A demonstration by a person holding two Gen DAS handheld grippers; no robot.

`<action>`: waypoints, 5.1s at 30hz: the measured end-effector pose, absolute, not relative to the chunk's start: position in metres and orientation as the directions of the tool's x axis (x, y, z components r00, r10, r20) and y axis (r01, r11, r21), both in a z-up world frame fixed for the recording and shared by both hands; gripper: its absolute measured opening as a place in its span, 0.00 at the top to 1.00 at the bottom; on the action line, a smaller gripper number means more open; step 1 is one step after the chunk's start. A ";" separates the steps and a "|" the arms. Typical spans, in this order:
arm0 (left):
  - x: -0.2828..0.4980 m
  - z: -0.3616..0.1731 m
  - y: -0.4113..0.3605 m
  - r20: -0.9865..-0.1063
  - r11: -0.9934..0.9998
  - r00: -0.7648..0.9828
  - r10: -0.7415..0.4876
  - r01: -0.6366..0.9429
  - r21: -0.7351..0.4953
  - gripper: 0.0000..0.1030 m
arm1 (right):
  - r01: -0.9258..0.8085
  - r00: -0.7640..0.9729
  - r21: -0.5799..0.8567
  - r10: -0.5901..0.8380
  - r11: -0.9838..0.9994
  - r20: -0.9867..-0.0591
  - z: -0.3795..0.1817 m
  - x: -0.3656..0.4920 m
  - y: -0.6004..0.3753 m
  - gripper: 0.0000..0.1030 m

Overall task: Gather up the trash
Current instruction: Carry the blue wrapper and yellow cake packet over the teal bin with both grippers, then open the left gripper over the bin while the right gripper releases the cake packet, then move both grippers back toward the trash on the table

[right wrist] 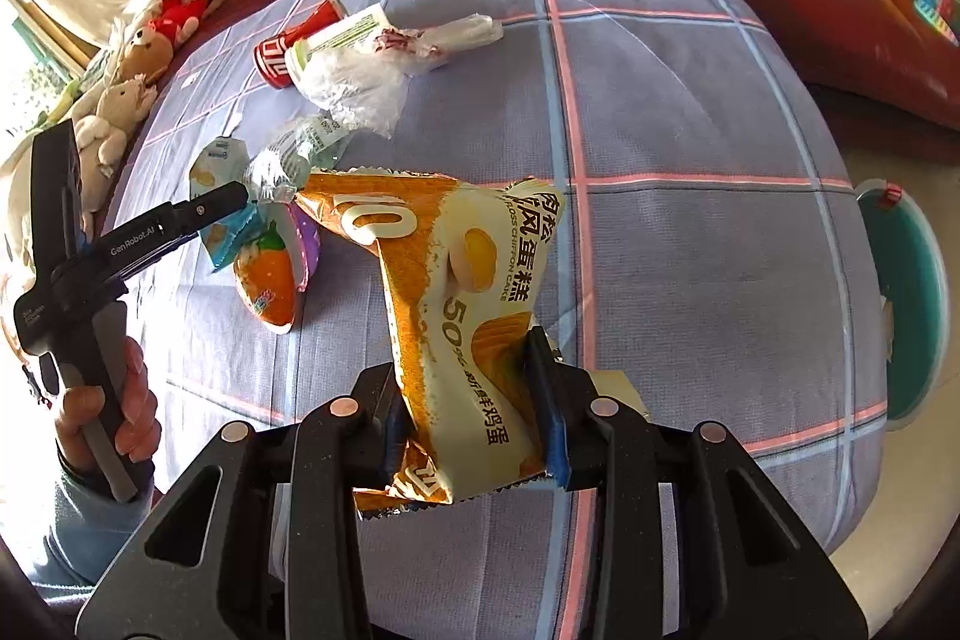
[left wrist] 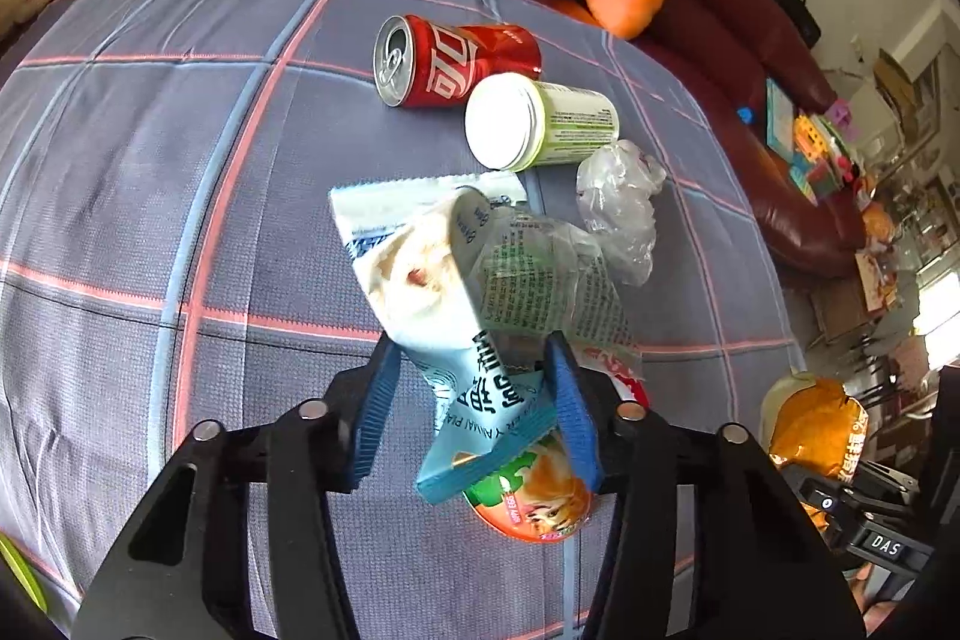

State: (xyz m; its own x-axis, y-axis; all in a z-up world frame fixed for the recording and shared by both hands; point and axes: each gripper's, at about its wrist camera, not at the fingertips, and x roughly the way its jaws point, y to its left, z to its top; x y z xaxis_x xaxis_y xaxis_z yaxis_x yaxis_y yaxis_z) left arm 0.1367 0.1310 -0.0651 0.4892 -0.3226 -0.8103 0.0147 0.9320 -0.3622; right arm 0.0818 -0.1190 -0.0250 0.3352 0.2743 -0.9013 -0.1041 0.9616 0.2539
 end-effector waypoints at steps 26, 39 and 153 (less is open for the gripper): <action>0.103 0.007 0.044 -0.754 0.935 0.554 -0.353 0.188 -0.299 0.90 | -0.051 0.442 0.322 0.310 0.946 -0.842 -0.004 0.080 -0.186 0.67; 0.100 0.009 -0.115 -0.791 0.885 0.460 -0.403 0.418 -0.208 0.90 | 0.101 0.574 0.375 0.254 0.921 -0.778 0.010 0.055 -0.315 0.67; 0.167 -0.036 0.033 -0.851 0.967 0.460 -0.255 0.103 -0.234 0.07 | 0.050 0.405 0.208 0.171 0.977 -0.898 0.004 0.136 -0.215 0.21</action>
State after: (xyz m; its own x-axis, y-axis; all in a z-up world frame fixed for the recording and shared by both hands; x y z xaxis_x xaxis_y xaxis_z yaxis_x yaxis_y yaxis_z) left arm 0.1669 0.0331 -0.0362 0.4600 -0.2549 -0.8505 0.1031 0.9668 -0.2340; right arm 0.1360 -0.2151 0.0045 0.4051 0.1711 -0.8981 0.0497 0.9768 0.2085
